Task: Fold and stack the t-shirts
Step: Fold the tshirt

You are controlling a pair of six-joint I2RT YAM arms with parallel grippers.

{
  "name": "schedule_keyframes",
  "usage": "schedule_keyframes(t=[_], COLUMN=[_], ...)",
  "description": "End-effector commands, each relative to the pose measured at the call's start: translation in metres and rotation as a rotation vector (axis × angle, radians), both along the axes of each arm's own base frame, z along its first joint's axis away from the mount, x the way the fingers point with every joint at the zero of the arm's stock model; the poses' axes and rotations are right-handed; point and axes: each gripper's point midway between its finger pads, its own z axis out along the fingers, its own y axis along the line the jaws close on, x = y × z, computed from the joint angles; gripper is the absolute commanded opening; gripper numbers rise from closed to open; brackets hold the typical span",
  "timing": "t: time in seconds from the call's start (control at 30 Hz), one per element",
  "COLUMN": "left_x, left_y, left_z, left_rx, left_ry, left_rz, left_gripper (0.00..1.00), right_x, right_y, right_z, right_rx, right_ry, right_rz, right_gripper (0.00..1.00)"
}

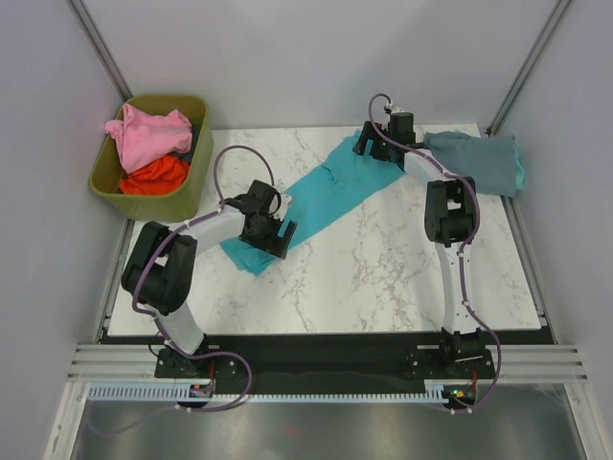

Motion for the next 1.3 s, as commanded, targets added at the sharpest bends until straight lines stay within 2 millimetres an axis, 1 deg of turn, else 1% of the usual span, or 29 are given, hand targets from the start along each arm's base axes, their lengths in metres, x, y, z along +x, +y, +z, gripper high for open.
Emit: schedule_keyframes(t=[0.0,0.03,0.07,0.1,0.2,0.27,0.33,0.47,0.53,0.73,0.8,0.83,0.9,0.93,0.97,1.03,1.07,1.17,1.27], left_x=[-0.030,-0.034,-0.037,-0.044,-0.056,-0.062,-0.065,-0.074,-0.078,-0.096,-0.105,-0.108,-0.115,-0.119,-0.124,-0.131,-0.135,-0.142,-0.149], left_y=[-0.004,-0.005,-0.006,-0.009,-0.016,-0.023,-0.029,-0.043,-0.049,-0.068,-0.072,-0.075,-0.079,-0.082,-0.085,-0.089,-0.093,-0.103,-0.113], left_z=[-0.005,-0.005,-0.005,-0.008,-0.011,-0.012,-0.011,-0.014,-0.015,-0.018,-0.020,-0.019,-0.019,-0.018,-0.018,-0.018,-0.018,-0.017,-0.017], left_rx=[0.006,0.007,0.007,0.010,0.012,0.015,0.015,0.020,0.017,0.011,0.012,0.004,0.002,-0.008,-0.007,-0.016,-0.017,-0.025,-0.031], left_ry=[0.062,0.064,0.067,0.078,0.091,0.092,0.089,0.099,0.104,0.114,0.127,0.129,0.136,0.142,0.147,0.162,0.166,0.174,0.177], left_rz=[-0.029,-0.036,-0.044,-0.060,-0.099,-0.126,-0.146,-0.200,-0.217,-0.280,-0.300,-0.309,-0.323,-0.332,-0.347,-0.355,-0.367,-0.397,-0.429], left_gripper=[0.95,0.95,0.95,0.95,0.94,0.94,0.94,0.94,0.94,0.94,0.94,0.94,0.94,0.94,0.94,0.94,0.94,0.94,0.94], right_x=[0.000,0.002,0.008,0.008,0.010,0.008,0.009,0.011,0.012,0.013,0.014,0.017,0.019,0.022,0.022,0.025,0.027,0.027,0.028], right_y=[0.028,0.031,0.034,0.040,0.051,0.059,0.062,0.074,0.078,0.090,0.093,0.095,0.098,0.100,0.104,0.107,0.108,0.116,0.118], right_z=[-0.021,-0.020,-0.013,-0.016,-0.012,-0.011,-0.010,-0.002,0.001,0.003,-0.001,0.002,-0.002,0.003,-0.002,0.001,-0.001,0.000,0.003], right_rx=[0.039,0.041,0.045,0.048,0.059,0.067,0.073,0.086,0.092,0.112,0.117,0.119,0.130,0.132,0.133,0.138,0.143,0.150,0.154], right_ry=[0.044,0.034,0.011,0.009,-0.009,-0.012,-0.016,-0.041,-0.051,-0.063,-0.065,-0.075,-0.079,-0.096,-0.097,-0.114,-0.118,-0.129,-0.137], right_rz=[0.034,0.038,0.038,0.045,0.057,0.065,0.065,0.078,0.082,0.095,0.095,0.097,0.095,0.099,0.101,0.099,0.097,0.105,0.106], right_gripper=[0.95,0.95,0.95,0.95,0.95,0.95,0.95,0.95,0.95,0.95,0.94,0.94,0.94,0.94,0.94,0.93,0.93,0.93,0.93])
